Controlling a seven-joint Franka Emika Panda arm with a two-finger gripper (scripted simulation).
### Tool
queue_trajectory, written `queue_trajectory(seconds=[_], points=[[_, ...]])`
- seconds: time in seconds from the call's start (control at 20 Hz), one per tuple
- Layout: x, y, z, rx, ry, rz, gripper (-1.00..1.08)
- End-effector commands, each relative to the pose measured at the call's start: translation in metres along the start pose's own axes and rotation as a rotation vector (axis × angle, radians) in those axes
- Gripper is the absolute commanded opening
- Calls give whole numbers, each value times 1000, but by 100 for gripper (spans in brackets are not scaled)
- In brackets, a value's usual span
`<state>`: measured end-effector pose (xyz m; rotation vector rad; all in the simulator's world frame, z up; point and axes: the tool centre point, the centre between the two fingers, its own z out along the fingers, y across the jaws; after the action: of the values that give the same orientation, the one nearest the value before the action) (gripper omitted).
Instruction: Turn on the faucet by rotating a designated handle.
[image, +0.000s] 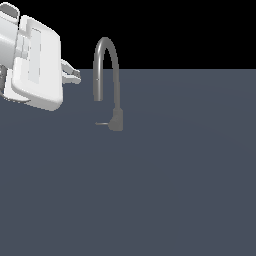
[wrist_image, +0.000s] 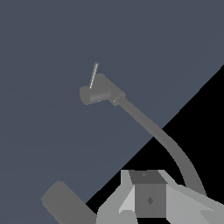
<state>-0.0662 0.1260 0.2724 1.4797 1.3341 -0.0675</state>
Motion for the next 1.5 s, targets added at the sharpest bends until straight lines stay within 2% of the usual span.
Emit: queue_trajectory(seconds=[0.0,1.45], points=[[9,-3,5,-42,-2,-42,-100],[96,-50,76,-510,-45,-523,-100]])
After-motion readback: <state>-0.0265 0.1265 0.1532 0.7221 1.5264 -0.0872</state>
